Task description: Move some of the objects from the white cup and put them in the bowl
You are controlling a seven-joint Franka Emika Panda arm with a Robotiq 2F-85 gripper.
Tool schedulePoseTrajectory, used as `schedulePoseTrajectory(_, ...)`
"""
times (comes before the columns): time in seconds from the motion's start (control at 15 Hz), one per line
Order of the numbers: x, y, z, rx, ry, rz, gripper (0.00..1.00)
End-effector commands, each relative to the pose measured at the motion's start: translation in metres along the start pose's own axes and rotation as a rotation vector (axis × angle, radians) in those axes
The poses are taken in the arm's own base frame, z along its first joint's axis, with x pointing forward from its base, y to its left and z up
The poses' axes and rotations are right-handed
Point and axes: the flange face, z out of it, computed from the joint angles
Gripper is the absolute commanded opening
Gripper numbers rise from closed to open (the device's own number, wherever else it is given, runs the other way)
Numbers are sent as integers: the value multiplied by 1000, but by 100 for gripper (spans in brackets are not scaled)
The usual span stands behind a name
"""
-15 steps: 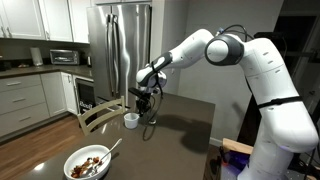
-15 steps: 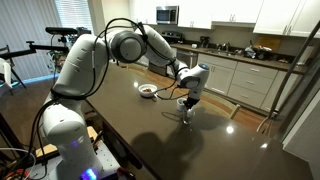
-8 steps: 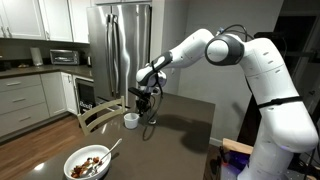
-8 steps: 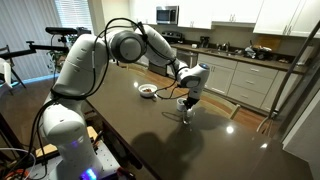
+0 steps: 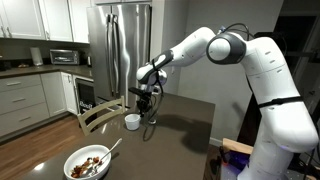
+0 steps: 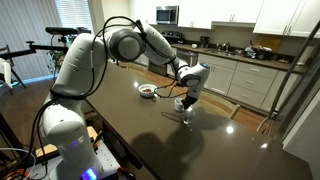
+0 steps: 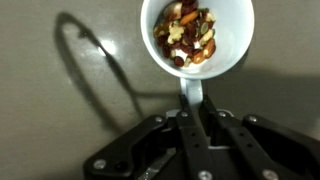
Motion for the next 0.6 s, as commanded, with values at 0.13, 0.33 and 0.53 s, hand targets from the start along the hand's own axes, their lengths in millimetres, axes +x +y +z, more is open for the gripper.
schedulePoseTrajectory(0.13,-1,29,-17,-34,-42,20,7)
schedulePoseTrajectory(0.33,-4,41,-19,-35,-53,24,7)
schedulePoseTrajectory(0.53,-13,53,-20,-41,-76,23,7)
